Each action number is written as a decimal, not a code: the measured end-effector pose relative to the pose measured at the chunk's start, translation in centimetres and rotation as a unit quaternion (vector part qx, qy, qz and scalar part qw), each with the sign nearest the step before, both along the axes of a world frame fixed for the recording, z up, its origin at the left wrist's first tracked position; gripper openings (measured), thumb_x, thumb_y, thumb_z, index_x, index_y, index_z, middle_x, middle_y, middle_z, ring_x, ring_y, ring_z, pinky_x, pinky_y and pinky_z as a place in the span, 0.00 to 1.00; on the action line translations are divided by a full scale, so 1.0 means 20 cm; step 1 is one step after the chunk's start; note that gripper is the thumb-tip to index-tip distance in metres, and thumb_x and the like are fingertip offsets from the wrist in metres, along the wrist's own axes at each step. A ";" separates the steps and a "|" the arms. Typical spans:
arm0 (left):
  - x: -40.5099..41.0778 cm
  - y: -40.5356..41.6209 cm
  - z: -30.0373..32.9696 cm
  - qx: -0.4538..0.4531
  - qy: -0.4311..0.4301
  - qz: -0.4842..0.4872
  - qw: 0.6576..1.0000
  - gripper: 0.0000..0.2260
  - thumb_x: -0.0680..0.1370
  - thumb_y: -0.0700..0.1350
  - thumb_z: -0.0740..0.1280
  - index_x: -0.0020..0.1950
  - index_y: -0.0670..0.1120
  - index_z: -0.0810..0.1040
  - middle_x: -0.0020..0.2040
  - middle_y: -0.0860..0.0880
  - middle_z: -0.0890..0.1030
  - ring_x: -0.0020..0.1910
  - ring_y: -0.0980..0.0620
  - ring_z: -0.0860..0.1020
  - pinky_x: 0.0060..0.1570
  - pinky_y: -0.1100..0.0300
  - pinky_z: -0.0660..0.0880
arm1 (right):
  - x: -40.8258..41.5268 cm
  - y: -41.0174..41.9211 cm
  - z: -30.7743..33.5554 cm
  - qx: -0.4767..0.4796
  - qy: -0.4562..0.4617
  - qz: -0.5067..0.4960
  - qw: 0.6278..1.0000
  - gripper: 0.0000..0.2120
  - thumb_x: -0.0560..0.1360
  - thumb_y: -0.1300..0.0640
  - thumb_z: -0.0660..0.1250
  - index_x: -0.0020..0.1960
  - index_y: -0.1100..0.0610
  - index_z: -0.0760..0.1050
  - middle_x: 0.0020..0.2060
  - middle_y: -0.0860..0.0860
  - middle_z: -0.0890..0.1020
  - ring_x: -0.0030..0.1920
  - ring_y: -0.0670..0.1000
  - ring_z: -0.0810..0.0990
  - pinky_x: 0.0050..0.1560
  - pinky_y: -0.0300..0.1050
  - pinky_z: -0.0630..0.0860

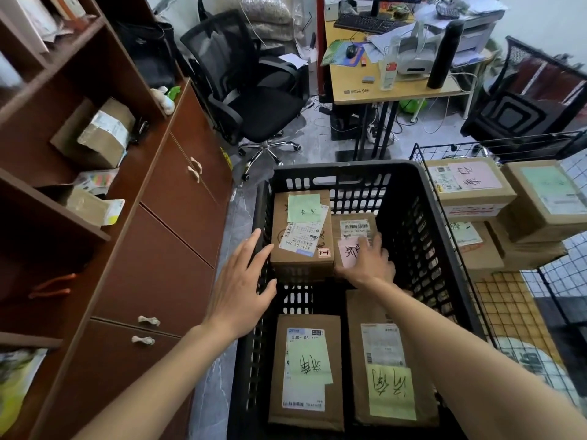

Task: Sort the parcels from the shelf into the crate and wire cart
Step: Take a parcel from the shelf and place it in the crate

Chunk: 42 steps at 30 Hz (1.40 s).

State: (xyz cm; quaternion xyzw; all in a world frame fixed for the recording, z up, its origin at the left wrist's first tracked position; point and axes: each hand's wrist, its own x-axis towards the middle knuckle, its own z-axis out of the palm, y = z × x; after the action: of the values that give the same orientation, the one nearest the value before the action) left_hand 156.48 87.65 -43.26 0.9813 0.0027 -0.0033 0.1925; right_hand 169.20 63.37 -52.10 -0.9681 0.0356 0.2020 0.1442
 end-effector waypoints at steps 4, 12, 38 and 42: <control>0.00 0.00 0.00 0.001 -0.003 -0.002 1.000 0.29 0.81 0.51 0.67 0.81 0.53 0.61 0.83 0.58 0.47 0.82 0.56 0.48 0.78 0.53 0.52 | 0.06 -0.04 0.00 -0.035 0.038 0.019 0.998 0.57 0.66 0.33 0.76 0.82 0.46 0.45 0.81 0.59 0.40 0.79 0.70 0.52 0.76 0.65 0.58; 0.00 0.00 0.00 0.000 0.003 -0.005 1.000 0.29 0.81 0.51 0.66 0.81 0.53 0.61 0.83 0.58 0.46 0.81 0.57 0.48 0.78 0.53 0.53 | 0.08 -0.13 0.04 -0.040 0.027 0.075 0.996 0.56 0.64 0.38 0.79 0.80 0.41 0.47 0.80 0.61 0.48 0.77 0.67 0.57 0.77 0.61 0.60; 0.10 -0.07 0.05 0.145 -0.049 -0.065 0.986 0.33 0.79 0.58 0.68 0.80 0.50 0.64 0.82 0.46 0.57 0.82 0.45 0.52 0.80 0.46 0.48 | 0.08 -0.13 0.40 -0.051 0.008 0.030 0.998 0.50 0.62 0.31 0.77 0.77 0.42 0.58 0.70 0.61 0.63 0.69 0.67 0.66 0.71 0.61 0.65; 0.20 -0.21 0.05 0.167 -0.006 -0.135 0.977 0.32 0.81 0.61 0.63 0.82 0.53 0.57 0.83 0.48 0.55 0.82 0.48 0.48 0.81 0.49 0.42 | 0.03 -0.15 0.47 -0.059 0.001 0.048 0.997 0.51 0.63 0.31 0.77 0.78 0.41 0.56 0.73 0.62 0.61 0.71 0.67 0.66 0.71 0.61 0.66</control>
State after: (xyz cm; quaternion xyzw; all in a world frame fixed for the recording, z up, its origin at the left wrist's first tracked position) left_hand 160.44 83.41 -42.22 0.9909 -0.1301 -0.0233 0.0234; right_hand 169.82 60.35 -42.65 -0.9752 0.0011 0.2074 0.0772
